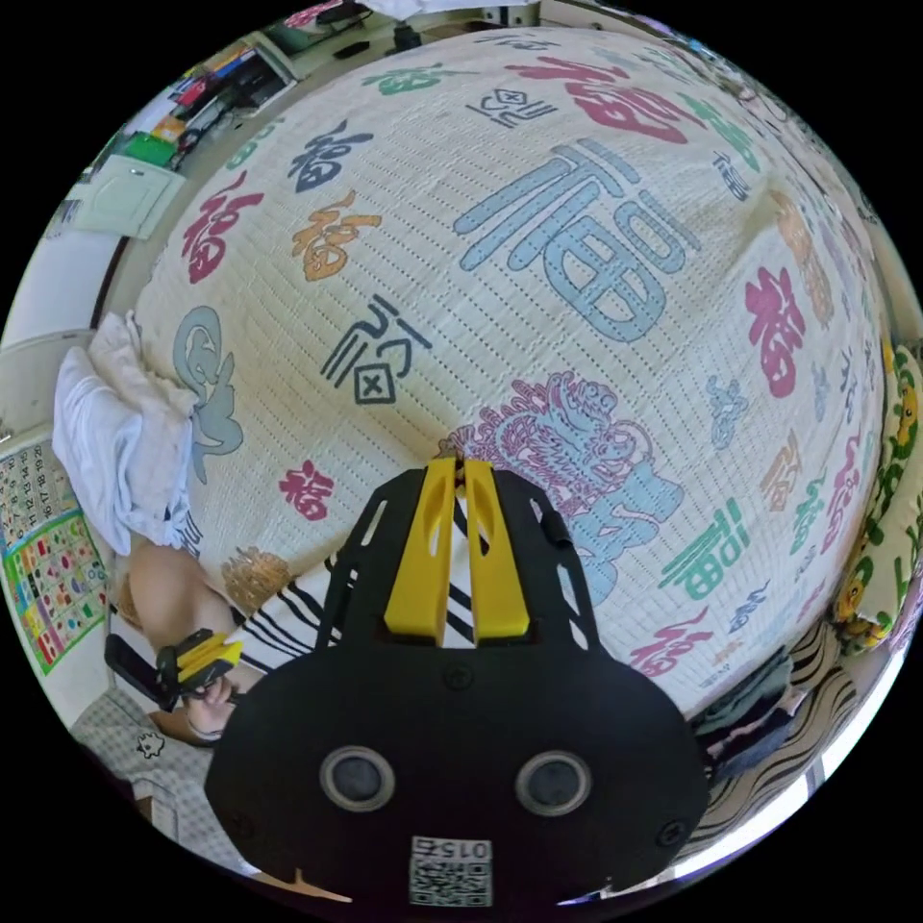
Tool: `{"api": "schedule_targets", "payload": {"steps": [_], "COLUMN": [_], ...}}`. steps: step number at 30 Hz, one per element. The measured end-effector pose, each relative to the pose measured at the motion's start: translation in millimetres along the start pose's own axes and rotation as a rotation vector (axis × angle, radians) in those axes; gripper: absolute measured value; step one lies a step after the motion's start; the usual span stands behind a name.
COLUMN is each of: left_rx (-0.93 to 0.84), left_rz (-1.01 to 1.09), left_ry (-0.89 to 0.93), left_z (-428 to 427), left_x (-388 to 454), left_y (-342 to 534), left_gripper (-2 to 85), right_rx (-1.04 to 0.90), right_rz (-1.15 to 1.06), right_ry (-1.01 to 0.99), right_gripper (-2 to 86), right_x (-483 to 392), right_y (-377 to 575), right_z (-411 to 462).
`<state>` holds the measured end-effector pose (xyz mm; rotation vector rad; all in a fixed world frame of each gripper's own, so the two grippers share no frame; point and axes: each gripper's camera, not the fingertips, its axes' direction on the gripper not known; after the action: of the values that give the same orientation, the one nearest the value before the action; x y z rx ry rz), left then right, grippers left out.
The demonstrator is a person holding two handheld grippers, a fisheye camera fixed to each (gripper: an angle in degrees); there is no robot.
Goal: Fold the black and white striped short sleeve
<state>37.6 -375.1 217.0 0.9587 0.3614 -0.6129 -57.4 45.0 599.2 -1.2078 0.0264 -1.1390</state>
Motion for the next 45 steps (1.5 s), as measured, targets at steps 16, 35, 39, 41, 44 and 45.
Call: {"api": "schedule_targets", "payload": {"steps": [16,35,39,41,44,45], "left_rx": [0.153,-0.321,-0.391,-0.406,-0.455,-0.517], "left_rz": [0.387,1.357,1.442,1.437,1.466,1.475], "left_ry": [0.130,0.146,0.086,0.049,0.001,-0.010], "left_z": [-93,236,322,356,414,439], "left_x": [-23,87,77,66,39,26], "left_y": [134,517,574,591,620,630], "left_gripper": [-0.8,-0.6,-0.3,0.2,1.9,2.9], "right_rx": [0.423,0.588,0.598,0.611,0.657,0.652], "right_rz": [-0.143,0.314,0.386,0.417,0.504,0.556], "right_ry": [-0.338,-0.615,-0.655,-0.674,-0.696,-0.701], "right_gripper": [-0.8,-0.1,0.0,0.1,0.4,0.7], "right_x": [41,386,428,441,458,465], "right_y": [114,476,507,516,533,542], "right_z": [-165,-130,-111,-104,-97,-95]}}
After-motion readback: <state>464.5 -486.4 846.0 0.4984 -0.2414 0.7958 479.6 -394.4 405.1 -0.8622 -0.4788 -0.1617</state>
